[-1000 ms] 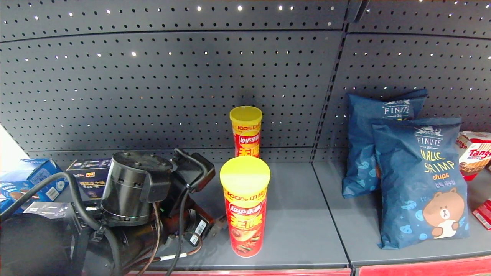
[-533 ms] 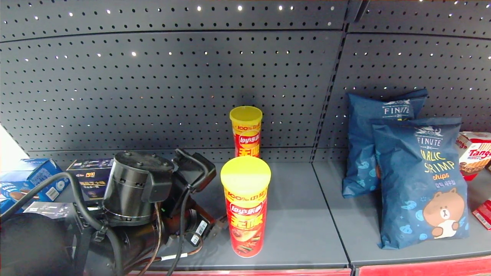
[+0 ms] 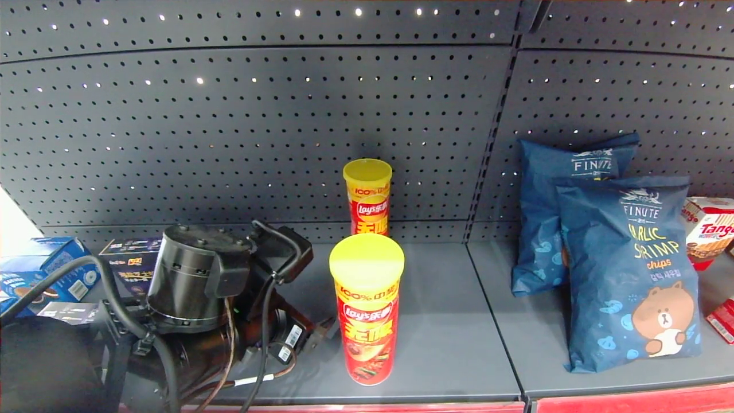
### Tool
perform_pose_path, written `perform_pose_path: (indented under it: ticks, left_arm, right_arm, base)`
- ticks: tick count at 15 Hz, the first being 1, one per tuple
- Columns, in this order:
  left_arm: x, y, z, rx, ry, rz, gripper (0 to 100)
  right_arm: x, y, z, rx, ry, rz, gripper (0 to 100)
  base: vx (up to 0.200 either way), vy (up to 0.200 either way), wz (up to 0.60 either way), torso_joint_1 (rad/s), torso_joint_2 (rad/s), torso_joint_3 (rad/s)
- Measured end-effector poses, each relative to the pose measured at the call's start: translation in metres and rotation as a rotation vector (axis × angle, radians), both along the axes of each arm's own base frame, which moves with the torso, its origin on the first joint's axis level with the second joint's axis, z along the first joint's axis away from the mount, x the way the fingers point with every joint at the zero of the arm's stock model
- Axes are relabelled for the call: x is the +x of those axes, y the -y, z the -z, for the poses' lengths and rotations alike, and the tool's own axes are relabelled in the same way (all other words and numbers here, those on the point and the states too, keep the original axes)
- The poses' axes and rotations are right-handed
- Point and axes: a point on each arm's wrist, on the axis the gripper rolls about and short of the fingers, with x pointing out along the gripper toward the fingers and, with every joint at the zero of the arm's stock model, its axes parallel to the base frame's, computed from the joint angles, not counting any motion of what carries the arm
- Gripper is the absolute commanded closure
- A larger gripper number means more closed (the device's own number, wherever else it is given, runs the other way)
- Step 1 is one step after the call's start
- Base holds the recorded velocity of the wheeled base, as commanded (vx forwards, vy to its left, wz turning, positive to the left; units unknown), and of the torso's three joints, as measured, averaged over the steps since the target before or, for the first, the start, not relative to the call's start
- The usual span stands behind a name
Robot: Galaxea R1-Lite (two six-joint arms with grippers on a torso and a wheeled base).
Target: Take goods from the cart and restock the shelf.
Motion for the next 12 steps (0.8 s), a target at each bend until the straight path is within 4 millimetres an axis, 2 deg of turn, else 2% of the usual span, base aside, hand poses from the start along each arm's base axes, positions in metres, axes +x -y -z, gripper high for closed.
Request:
perform_pose_path:
  ticks: [3,6,9,12]
  left_arm:
    - [-0.002,-0.014,-0.011,-0.017,0.031,-0.04,0]
    - [-0.014,-0.033,-0.034,-0.048,0.097,-0.077,0]
    - [-0.04,-0.055,-0.05,-0.06,0.169,-0.093,0]
    - [-0.073,-0.087,-0.056,-0.087,0.223,-0.155,0]
  right_arm:
    - [0.0,0.0,0.0,0.0,0.0,-0.001,0]
    - [0.0,0.0,0.0,0.0,0.0,-0.001,0]
    - [0.0,0.0,0.0,0.0,0.0,0.0,0]
    - [0.0,0.0,0.0,0.0,0.0,0.0,0]
  base:
    - [0.0,0.0,0.0,0.0,0.0,0.0]
    - [0.0,0.0,0.0,0.0,0.0,0.0]
    - [0.0,0.0,0.0,0.0,0.0,0.0]
    - [0.0,0.0,0.0,0.0,0.0,0.0]
